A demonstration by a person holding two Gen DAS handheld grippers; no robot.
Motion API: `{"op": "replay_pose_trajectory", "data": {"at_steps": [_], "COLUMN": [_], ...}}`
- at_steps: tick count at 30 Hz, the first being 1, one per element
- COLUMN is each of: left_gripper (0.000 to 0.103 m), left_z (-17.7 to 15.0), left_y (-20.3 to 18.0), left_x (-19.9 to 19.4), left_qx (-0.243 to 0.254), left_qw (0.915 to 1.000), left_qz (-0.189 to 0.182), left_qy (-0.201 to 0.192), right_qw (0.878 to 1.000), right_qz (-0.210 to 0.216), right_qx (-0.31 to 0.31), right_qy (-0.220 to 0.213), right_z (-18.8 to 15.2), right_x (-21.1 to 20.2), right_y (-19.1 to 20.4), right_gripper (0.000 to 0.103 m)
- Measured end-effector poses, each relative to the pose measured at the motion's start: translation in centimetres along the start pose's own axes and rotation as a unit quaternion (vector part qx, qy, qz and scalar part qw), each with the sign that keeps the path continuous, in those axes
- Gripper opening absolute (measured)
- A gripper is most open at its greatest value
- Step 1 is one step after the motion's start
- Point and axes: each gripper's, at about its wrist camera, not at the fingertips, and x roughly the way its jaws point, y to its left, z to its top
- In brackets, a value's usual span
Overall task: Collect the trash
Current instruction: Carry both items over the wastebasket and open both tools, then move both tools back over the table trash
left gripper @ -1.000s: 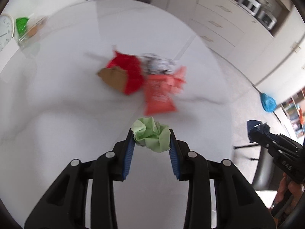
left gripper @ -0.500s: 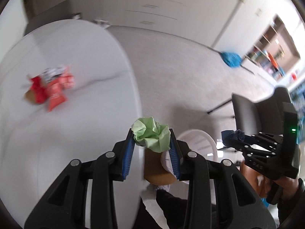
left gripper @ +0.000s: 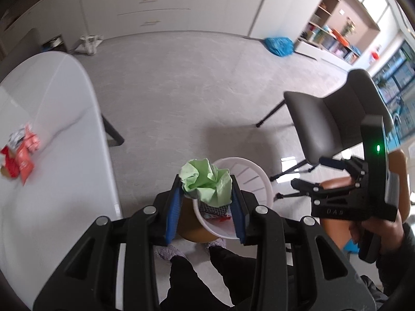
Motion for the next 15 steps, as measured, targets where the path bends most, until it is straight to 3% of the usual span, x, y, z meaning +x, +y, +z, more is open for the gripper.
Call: {"op": "replay_pose_trajectory", "data": {"at_steps": [6, 10, 11, 15], "left_gripper": [0.037, 0.078, 0.084, 0.091], "left_z": [0.1, 0.2, 0.1, 0.1], "left_y": [-3.7, -5.4, -5.6, -6.0], "left_x": [1.9, 2.2, 2.0, 1.3], "left_qx": [0.034, 0.045, 0.047, 0.045], "left_qw": [0.999, 0.9984, 0.9985, 0.9987], "left_qz": [-0.02, -0.024, -0.023, -0.023], "left_qy": [0.023, 0.023, 0.019, 0.009], "right_qw": [1.0, 0.999, 0.999, 0.999], "right_qz": [-0.006, -0.006, -0.006, -0.005], "right_qx": [0.028, 0.036, 0.037, 0.038], "right_qy": [-0.012, -0.015, -0.015, -0.014], "right_z": [0.0, -0.2, -0.3, -0.3], "right_x": [-1.1, -1.3, -1.3, -1.4], "right_y": [-3.1, -4.3, -4.6, -4.9], "right_gripper": [0.096, 0.096, 0.096, 0.096]}}
